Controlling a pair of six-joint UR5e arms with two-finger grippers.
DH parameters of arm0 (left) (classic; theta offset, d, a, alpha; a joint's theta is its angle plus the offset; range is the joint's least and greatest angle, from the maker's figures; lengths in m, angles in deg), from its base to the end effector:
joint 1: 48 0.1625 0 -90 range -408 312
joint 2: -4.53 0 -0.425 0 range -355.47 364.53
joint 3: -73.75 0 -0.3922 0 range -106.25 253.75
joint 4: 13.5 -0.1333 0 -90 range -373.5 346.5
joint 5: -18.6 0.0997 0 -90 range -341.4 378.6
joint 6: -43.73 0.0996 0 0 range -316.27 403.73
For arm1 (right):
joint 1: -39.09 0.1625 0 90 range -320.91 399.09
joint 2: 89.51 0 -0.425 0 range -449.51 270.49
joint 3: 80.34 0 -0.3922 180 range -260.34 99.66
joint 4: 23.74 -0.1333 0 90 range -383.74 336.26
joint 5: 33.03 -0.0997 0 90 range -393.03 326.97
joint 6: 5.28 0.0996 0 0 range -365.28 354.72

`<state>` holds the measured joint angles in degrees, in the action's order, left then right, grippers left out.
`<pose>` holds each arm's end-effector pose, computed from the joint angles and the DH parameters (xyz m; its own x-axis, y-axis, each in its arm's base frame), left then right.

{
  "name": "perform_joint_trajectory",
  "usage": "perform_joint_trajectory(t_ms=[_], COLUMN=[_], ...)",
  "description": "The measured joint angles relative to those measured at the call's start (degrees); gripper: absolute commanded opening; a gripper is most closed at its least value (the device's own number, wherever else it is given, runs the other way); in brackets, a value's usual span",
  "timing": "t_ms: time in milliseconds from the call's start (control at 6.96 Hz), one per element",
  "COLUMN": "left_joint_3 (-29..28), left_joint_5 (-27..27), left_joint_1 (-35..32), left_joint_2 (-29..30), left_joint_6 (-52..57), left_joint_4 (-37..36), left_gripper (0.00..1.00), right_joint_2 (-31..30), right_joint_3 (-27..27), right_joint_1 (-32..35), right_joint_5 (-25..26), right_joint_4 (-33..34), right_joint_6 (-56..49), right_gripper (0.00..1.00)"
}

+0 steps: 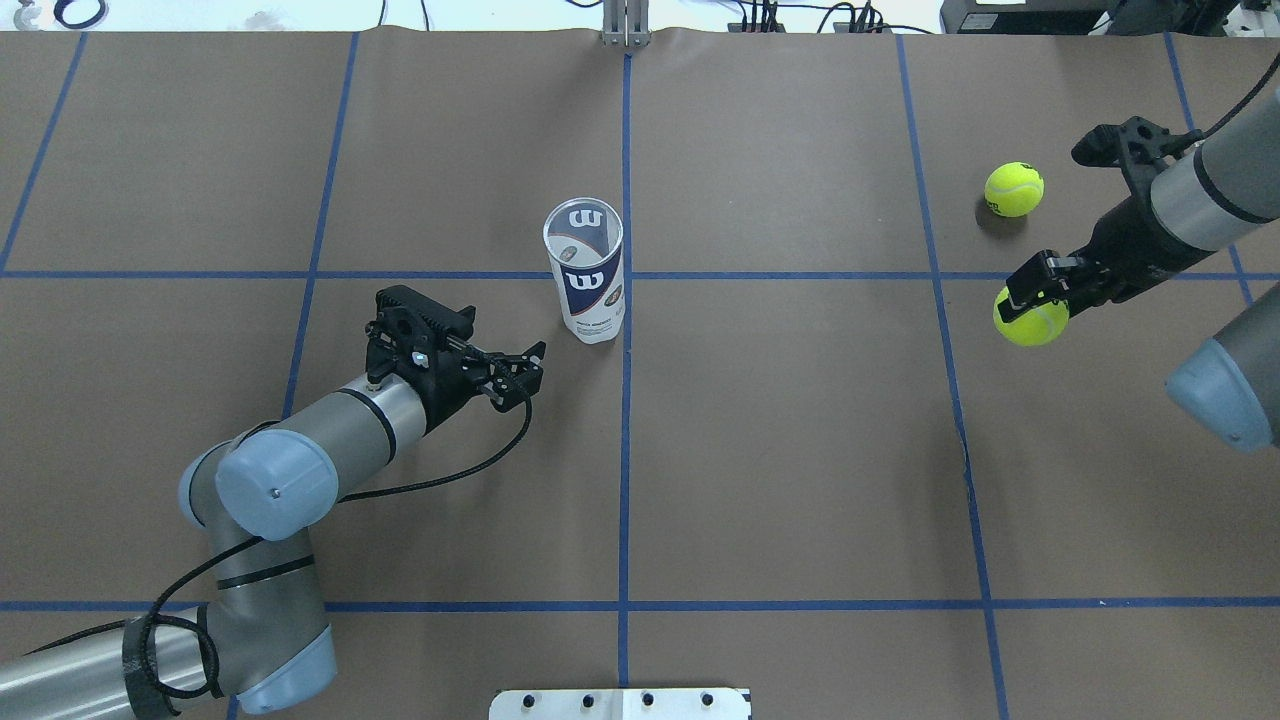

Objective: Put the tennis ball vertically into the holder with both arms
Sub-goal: 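Close the right gripper on the nearer yellow tennis ball and lift it, then carry the ball with the right gripper over the tube's open top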

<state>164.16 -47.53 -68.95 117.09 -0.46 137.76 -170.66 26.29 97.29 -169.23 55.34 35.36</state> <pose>0.5214 -0.3855 0.3119 0.5695 0.4841 -0.6643 0.4227 0.5207 0.7418 -0.2327 -0.4918 0.4100 0.5514 -0.1074 0.8273 0.0857 0.9937 0.0719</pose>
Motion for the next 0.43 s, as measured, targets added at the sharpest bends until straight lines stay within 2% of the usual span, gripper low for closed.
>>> perform_joint_trajectory(t_ms=[144, 431], left_joint_3=[-2.8, -6.4], left_joint_5=[3.0, 5.7], left_joint_1=[0.8, 1.5], left_joint_2=[2.1, 5.1], left_joint_6=[0.0, 0.1], left_joint_4=[2.4, 4.7], left_gripper=[0.99, 0.99], right_joint_2=[2.4, 7.8], right_joint_3=[0.0, 0.1], right_joint_1=[0.3, 0.6], right_joint_5=[-1.0, -2.7], right_joint_4=[1.2, 5.1], right_joint_6=[1.4, 4.5], right_gripper=[0.00, 0.00])
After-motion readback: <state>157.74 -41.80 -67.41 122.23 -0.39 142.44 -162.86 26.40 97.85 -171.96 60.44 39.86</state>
